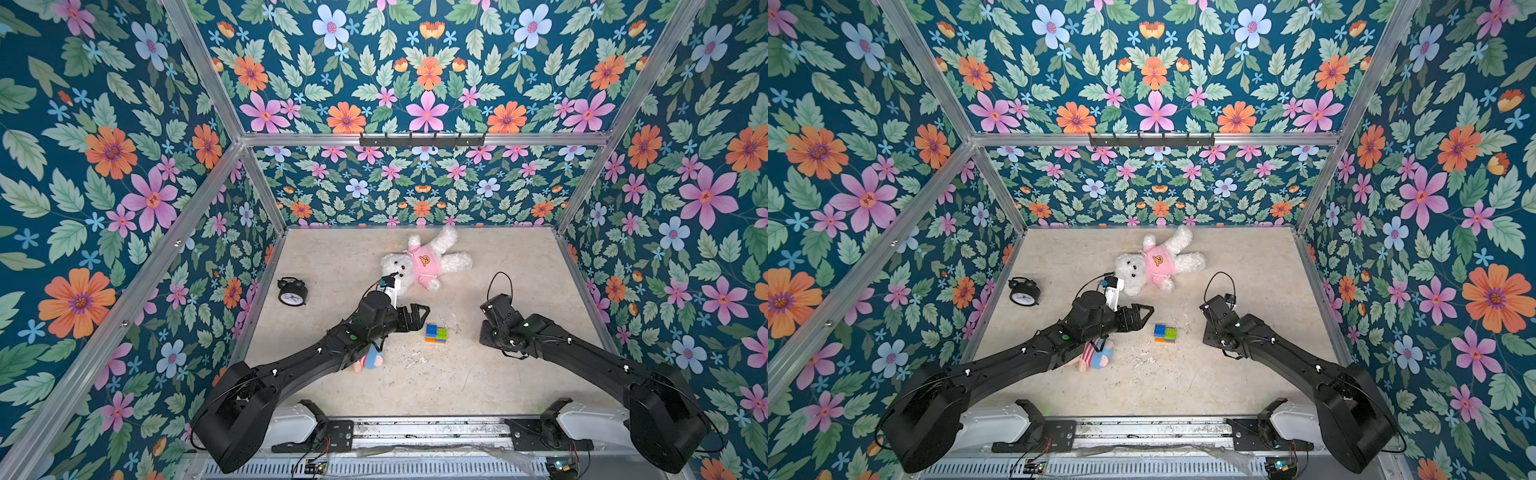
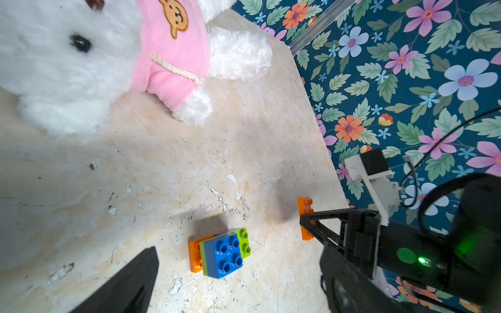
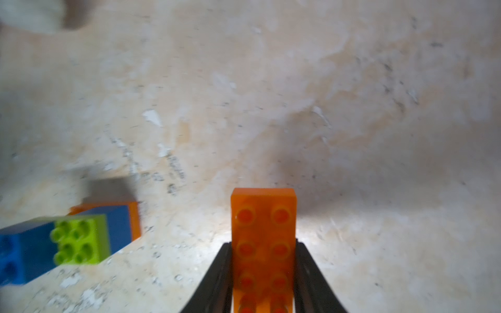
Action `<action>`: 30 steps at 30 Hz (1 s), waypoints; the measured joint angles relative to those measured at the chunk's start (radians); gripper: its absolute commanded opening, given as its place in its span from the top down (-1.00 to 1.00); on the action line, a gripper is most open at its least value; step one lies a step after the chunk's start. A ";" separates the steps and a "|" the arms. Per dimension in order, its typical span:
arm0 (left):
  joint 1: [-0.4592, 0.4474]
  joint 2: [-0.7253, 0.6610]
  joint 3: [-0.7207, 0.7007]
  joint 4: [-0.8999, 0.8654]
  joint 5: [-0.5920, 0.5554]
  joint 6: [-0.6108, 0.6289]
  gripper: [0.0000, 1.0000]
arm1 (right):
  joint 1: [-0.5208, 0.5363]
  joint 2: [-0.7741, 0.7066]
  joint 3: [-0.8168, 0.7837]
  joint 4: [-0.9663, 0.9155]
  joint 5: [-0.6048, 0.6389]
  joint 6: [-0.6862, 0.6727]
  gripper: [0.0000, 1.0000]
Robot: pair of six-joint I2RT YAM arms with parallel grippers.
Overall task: Assemble the number 5 with lego
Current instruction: Pick up the lego brick from the center of the board, then assemble the lego brick with the lego brick.
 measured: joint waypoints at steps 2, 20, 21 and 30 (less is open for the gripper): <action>0.022 -0.007 -0.011 0.001 0.006 -0.006 -0.80 | 0.027 -0.001 0.027 0.027 -0.002 -0.063 0.39; 0.140 0.108 -0.024 0.240 0.449 -0.132 -0.38 | 0.215 -0.077 0.071 0.279 -0.137 -0.671 0.45; 0.140 0.115 -0.020 0.245 0.457 -0.135 -0.33 | 0.216 -0.077 0.072 0.282 -0.145 -0.684 0.45; 0.128 0.187 0.026 0.328 0.548 -0.183 -0.20 | 0.234 -0.060 0.090 0.291 -0.204 -0.746 0.44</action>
